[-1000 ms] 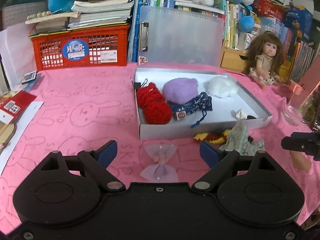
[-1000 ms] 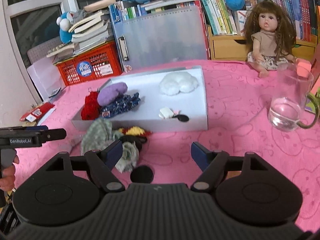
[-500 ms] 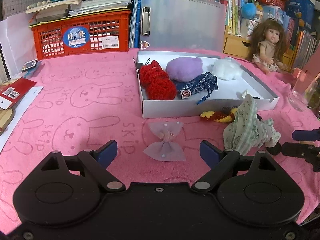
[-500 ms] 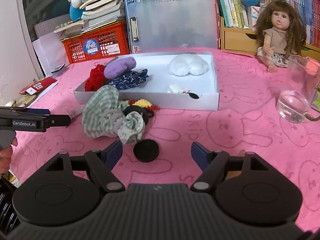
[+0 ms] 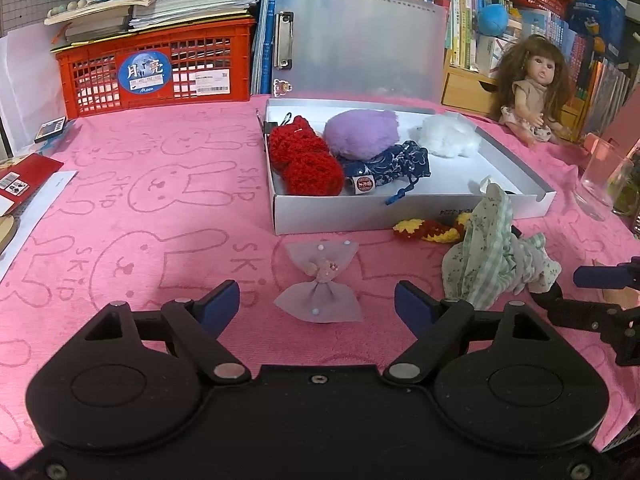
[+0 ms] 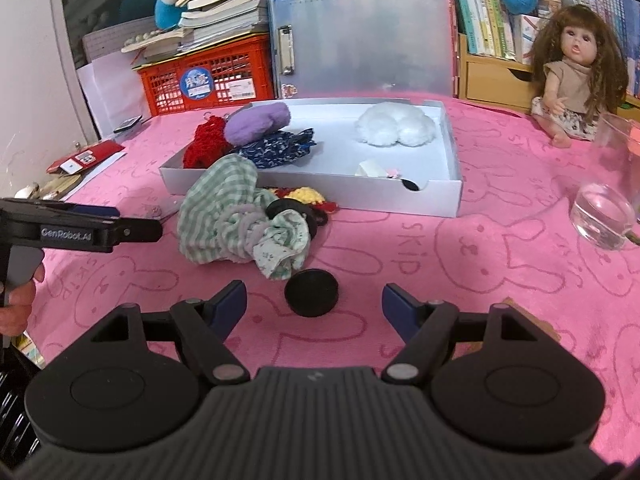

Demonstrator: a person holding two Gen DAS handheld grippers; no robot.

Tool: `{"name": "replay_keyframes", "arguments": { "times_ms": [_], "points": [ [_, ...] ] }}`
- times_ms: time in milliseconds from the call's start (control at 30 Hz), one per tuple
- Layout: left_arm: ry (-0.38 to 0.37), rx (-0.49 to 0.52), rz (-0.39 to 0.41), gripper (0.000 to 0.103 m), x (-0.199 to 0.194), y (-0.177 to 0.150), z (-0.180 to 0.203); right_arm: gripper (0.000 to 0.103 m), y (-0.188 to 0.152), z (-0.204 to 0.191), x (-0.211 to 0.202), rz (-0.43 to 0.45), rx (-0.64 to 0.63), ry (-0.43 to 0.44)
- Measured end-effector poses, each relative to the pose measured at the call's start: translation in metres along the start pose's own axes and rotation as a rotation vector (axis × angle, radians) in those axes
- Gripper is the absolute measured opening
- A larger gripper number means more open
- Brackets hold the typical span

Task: Organize objects
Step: 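Move the left tool to the lilac bow while the right tool approaches the black round cap, then grasp the lilac bow with the left tool while the right tool grasps the black round cap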

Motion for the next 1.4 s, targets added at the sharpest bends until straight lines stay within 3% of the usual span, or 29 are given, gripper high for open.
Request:
{"name": "replay_keyframes", "arguments": {
  "times_ms": [633, 833, 1000, 1067, 1233, 1400],
  "points": [
    [-0.009, 0.011, -0.009, 0.078, 0.0091, -0.0009, 0.007, 0.051, -0.0006, -0.0017, 0.0054, -0.008, 0.0, -0.007],
    [-0.009, 0.015, -0.007, 0.076, 0.0099, -0.0011, 0.0088, 0.047, -0.0006, -0.0087, 0.0065, -0.005, -0.014, -0.002],
    [-0.005, 0.015, -0.004, 0.068, 0.0098, -0.001, 0.0087, 0.04, -0.0008, -0.0102, 0.0064, -0.004, -0.019, -0.004],
    [0.001, 0.013, -0.001, 0.06, 0.0093, -0.0011, 0.0083, 0.034, -0.0012, -0.0096, 0.0059, -0.004, -0.016, -0.007],
    [0.02, 0.014, 0.007, 0.043, 0.0076, -0.0008, 0.0062, 0.034, -0.0026, -0.0091, 0.004, 0.003, -0.014, -0.002],
    [0.021, 0.011, 0.014, 0.034, 0.0049, -0.0006, 0.0044, 0.034, -0.0025, -0.0093, 0.0022, 0.012, -0.019, -0.003]
  ]
}}
Point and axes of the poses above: each gripper's, at about its wrist camera, not at the fingertips, and x roughly the way its jaws point, z to its right, y to its top, the point moved 9 cm from there along x, roughly the way its jaws point, and after that the axes turned 12 degrees about -z, right-handed, at the moved point
